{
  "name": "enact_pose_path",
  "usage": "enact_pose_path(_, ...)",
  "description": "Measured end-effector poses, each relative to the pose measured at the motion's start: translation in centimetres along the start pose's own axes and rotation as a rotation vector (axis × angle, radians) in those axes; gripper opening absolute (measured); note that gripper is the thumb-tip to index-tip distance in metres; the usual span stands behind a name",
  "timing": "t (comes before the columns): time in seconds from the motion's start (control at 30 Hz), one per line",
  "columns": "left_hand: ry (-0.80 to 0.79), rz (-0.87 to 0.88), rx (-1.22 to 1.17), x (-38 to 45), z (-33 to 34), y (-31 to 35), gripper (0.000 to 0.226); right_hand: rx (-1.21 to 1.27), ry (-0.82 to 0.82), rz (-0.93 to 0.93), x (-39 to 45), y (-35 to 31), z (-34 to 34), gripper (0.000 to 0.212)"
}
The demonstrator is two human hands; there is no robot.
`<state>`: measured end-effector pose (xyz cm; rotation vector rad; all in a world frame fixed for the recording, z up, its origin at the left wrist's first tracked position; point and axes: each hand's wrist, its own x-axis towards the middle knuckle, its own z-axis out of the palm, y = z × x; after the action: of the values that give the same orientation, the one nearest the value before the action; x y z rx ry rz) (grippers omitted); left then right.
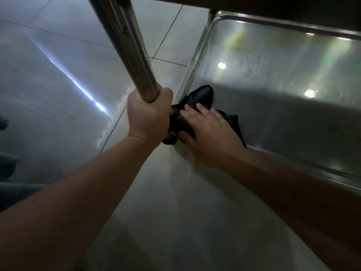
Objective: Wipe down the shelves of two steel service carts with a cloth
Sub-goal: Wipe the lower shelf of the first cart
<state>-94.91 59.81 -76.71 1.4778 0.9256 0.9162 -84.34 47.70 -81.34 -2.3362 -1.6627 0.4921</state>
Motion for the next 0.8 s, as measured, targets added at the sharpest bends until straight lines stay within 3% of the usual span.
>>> enact_pose_path(0.27,0.127,-0.114,0.108,-1.0,0.4,0.8,0.011,-0.038,-0.046,-0.057,-6.6,7.1,-2.1,0.061)
enact_pose_path(0.37,0.169,-0.149,0.133,-1.3,0.4,0.4,0.021,-0.029,-0.021,-0.057,-8.8,9.3,-2.2,0.061)
enact_pose_path(0.43,0.183,-0.193,0.269,-2.0,0.2,-0.1,0.030,-0.047,-0.016,-0.051,-10.3,10.6,-2.4,0.062)
enact_pose_path(0.53,0.147,-0.483,0.586,-3.5,-0.5,-1.6,0.059,-0.041,-0.015,-0.037,-12.5,12.3,-2.9,0.062)
enact_pose_path(0.57,0.098,-0.611,0.636,-4.3,-0.6,-2.1,0.064,-0.037,-0.016,-0.030,-13.3,13.0,-3.1,0.062)
enact_pose_path(0.63,-0.096,-0.734,0.691,-6.4,-0.2,-2.6,0.050,-0.025,-0.022,-0.008,-15.0,14.6,-3.5,0.061)
enact_pose_path(0.73,-0.399,-0.631,0.842,-9.8,2.5,-2.1,0.014,-0.028,-0.037,0.014,-17.6,17.0,-4.1,0.059)
enact_pose_path(0.8,-0.558,-0.481,0.936,-11.3,4.9,-1.5,0.012,-0.026,-0.038,0.023,-19.4,18.8,-4.5,0.059)
